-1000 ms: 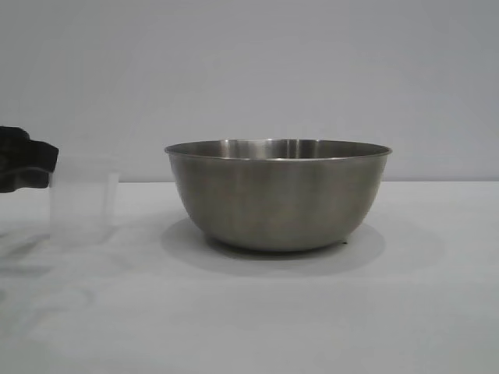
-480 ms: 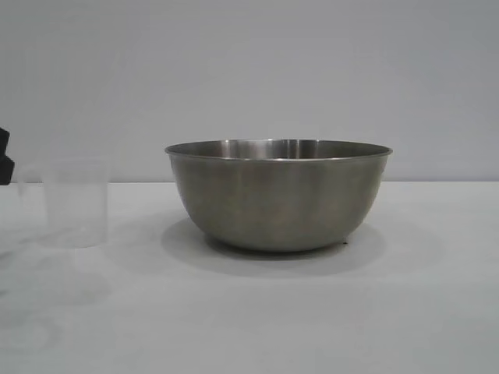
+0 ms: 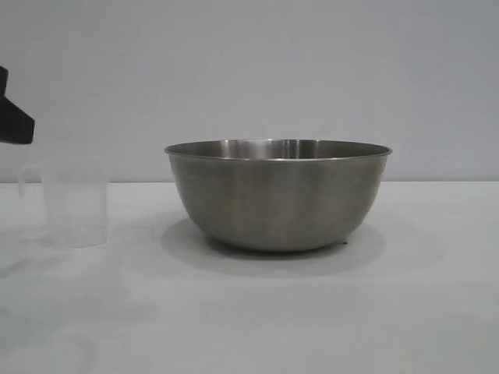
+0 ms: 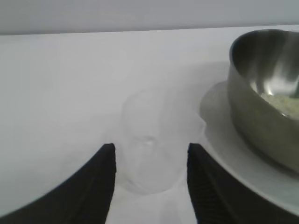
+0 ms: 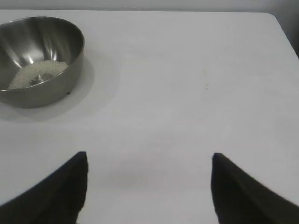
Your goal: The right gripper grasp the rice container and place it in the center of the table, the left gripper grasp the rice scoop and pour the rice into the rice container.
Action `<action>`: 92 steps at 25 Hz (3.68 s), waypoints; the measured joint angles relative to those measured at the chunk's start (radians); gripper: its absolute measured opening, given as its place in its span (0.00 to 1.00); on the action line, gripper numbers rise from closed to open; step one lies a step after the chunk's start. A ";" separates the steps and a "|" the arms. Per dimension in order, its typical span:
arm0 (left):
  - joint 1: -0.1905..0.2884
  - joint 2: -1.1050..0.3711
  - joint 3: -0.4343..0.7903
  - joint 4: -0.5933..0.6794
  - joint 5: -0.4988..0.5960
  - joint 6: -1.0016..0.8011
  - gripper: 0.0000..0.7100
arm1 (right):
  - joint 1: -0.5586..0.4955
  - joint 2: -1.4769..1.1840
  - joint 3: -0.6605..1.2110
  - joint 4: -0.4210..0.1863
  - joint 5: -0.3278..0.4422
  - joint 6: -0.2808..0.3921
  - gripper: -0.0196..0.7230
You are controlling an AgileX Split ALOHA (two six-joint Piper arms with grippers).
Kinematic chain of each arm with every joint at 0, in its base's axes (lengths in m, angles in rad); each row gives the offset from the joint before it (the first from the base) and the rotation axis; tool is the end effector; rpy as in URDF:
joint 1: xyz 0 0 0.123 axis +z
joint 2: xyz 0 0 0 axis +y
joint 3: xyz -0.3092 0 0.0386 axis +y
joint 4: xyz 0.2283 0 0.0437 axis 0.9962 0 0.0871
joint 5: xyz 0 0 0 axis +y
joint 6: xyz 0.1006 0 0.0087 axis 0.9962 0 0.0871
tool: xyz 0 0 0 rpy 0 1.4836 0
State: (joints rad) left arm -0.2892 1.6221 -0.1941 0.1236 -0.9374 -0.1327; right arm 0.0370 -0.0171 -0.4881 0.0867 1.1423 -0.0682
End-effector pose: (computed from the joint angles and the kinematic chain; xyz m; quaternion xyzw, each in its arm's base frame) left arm 0.2103 -0.0730 0.1702 0.1229 0.8258 -0.1361 0.5334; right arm -0.0456 0.0063 0.2525 -0.0494 0.8703 0.0356 0.4887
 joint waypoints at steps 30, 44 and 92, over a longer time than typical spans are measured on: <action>0.000 -0.773 -0.340 0.104 1.208 -0.052 0.43 | 0.000 0.000 0.000 0.000 0.000 0.000 0.66; 0.000 -1.120 -0.346 0.011 1.739 0.067 0.59 | 0.000 0.000 0.000 0.000 0.000 0.000 0.66; 0.004 -1.533 -0.290 -0.107 2.059 0.136 0.57 | 0.000 0.000 0.000 0.011 0.000 0.000 0.66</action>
State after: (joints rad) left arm -0.2856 0.0896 -0.4837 0.0165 1.1213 0.0034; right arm 0.0370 -0.0171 -0.4881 0.0972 1.1423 -0.0682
